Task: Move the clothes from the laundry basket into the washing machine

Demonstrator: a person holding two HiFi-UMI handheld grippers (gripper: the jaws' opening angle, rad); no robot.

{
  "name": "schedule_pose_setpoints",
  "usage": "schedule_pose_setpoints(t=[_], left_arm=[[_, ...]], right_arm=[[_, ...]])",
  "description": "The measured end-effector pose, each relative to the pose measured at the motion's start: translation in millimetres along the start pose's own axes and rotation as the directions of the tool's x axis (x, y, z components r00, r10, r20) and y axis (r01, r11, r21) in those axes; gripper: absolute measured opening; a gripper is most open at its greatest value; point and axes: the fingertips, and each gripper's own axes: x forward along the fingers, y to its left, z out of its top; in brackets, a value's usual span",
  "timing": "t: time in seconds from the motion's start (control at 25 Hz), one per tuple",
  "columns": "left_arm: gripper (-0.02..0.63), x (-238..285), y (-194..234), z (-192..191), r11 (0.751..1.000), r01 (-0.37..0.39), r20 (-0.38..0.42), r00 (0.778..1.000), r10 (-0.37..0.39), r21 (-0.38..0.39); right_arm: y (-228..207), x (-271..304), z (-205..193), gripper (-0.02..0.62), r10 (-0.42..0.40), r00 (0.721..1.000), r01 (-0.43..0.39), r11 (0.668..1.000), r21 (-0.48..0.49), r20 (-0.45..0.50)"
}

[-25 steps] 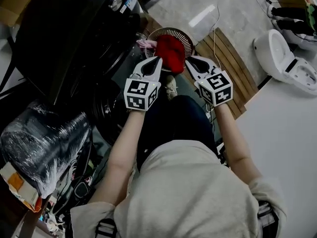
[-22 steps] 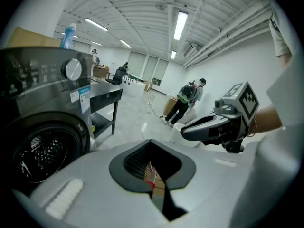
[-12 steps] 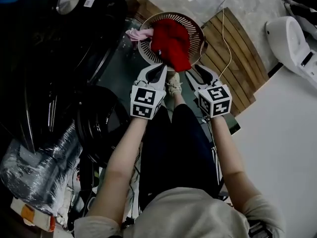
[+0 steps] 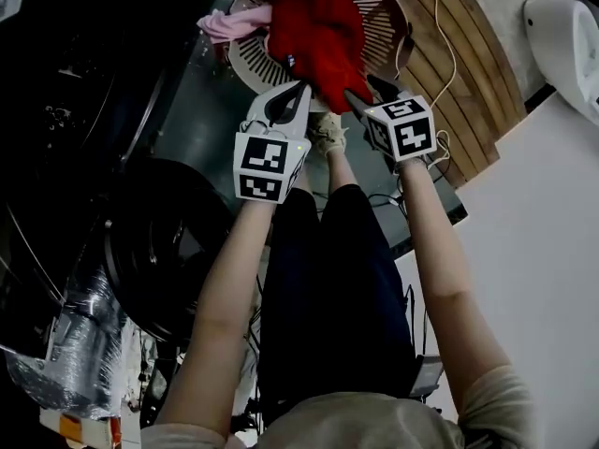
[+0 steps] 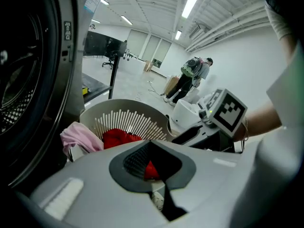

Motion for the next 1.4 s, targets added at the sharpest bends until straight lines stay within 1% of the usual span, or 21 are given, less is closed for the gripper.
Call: schedule_pose_setpoints(t=[0.08,0.16,0.24,0.28,0.32,0.36,0.44,0.52,0.6,0.68,0.76,0.84,0.92,1.0,1.08,1.12,1.16,1.2,1.32,1.36,1.4], left_arm=[[0.008,7,-1,-9,1.000,0.021,-0.017,1.000,-0.021,-0.002],[0.008,11,-2,-14,0.999,0.033,-0.024,0.999,-0.033,-0.002],[0.014,12,-4,-17,0.999,0.045,-0.026,0.999,-0.045,-0.003],[0.018,12,-5,-18,0.999,0.050,-0.027,0.998,-0.051,-0.007],[0.039,12,-7,-20,0.998,0.058,-0.030,0.998,-0.058,-0.012],[0.091,11,-9,-22,0.998,0.069,-0.036,0.997,-0.069,-0.017],[0.207,10,-14,-24,0.995,0.096,-0.052,0.994,-0.097,-0.020],[0.266,8,-20,-26,0.992,0.126,-0.072,0.989,-0.126,0.004],[0.332,7,-29,-30,0.984,0.172,-0.113,0.980,-0.165,0.051],[0.378,7,-41,-33,0.970,0.220,-0.161,0.966,-0.201,0.107],[0.393,8,-46,-27,0.956,0.228,-0.171,0.965,-0.197,0.182],[0.393,10,-43,-8,0.949,0.188,-0.126,0.979,-0.161,0.254],[0.393,9,-37,17,0.948,0.147,-0.046,0.989,-0.140,0.283],[0.393,7,-35,42,0.946,0.154,0.037,0.985,-0.171,0.286],[0.380,2,-35,59,0.936,0.180,0.086,0.973,-0.215,0.301],[0.316,0,-33,63,0.931,0.185,0.095,0.970,-0.224,0.316],[0.173,-3,-31,65,0.926,0.182,0.096,0.970,-0.225,0.330],[0.082,-5,-28,64,0.926,0.175,0.092,0.972,-0.217,0.335],[0.061,-13,-10,55,0.952,0.112,0.064,0.989,-0.135,0.284],[0.061,-18,0,51,0.965,0.074,0.056,0.994,-0.091,0.251],[0.061,-23,10,48,0.976,0.036,0.051,0.998,-0.048,0.215]], right_arm=[[1,15,-12,0.230,0.029,0.994,-0.027,0.999,0.017,-0.105],[5,24,-24,0.236,0.044,0.980,-0.042,0.999,0.012,-0.192],[8,28,-33,0.227,0.051,0.970,-0.056,0.998,-0.013,-0.236],[9,29,-35,0.205,0.053,0.970,-0.059,0.998,-0.021,-0.239],[10,28,-35,0.124,0.055,0.971,-0.062,0.998,-0.023,-0.232],[12,27,-34,0.034,0.062,0.974,-0.068,0.997,-0.020,-0.219],[17,21,-27,0.020,0.095,0.981,-0.096,0.995,0.002,-0.169],[22,8,-12,0.018,0.128,0.989,-0.127,0.991,0.031,-0.071],[27,-13,10,0.018,0.135,0.990,-0.136,0.991,0.016,0.044],[38,-39,35,0.017,0.149,0.977,-0.146,0.989,-0.032,0.153],[55,-65,63,0.017,0.202,0.945,-0.192,0.979,-0.064,0.257],[76,-86,86,0.017,0.271,0.907,-0.250,0.963,-0.104,0.322],[97,-103,104,0.017,0.345,0.869,-0.306,0.938,-0.163,0.354],[114,-115,116,0.017,0.413,0.832,-0.356,0.909,-0.214,0.370],[123,-123,123,0.017,0.459,0.800,-0.396,0.888,-0.234,0.386],[122,-124,126,0.017,0.472,0.785,-0.409,0.881,-0.236,0.401],[119,-124,129,0.017,0.476,0.772,-0.416,0.879,-0.232,0.421],[115,-123,132,0.017,0.471,0.764,-0.416,0.882,-0.220,0.441],[103,-113,136,0.017,0.425,0.776,-0.388,0.904,-0.179,0.466],[99,-106,134,0.037,0.405,0.789,-0.371,0.913,-0.168,0.462],[93,-98,130,0.106,0.377,0.809,-0.346,0.926,-0.154,0.451]])
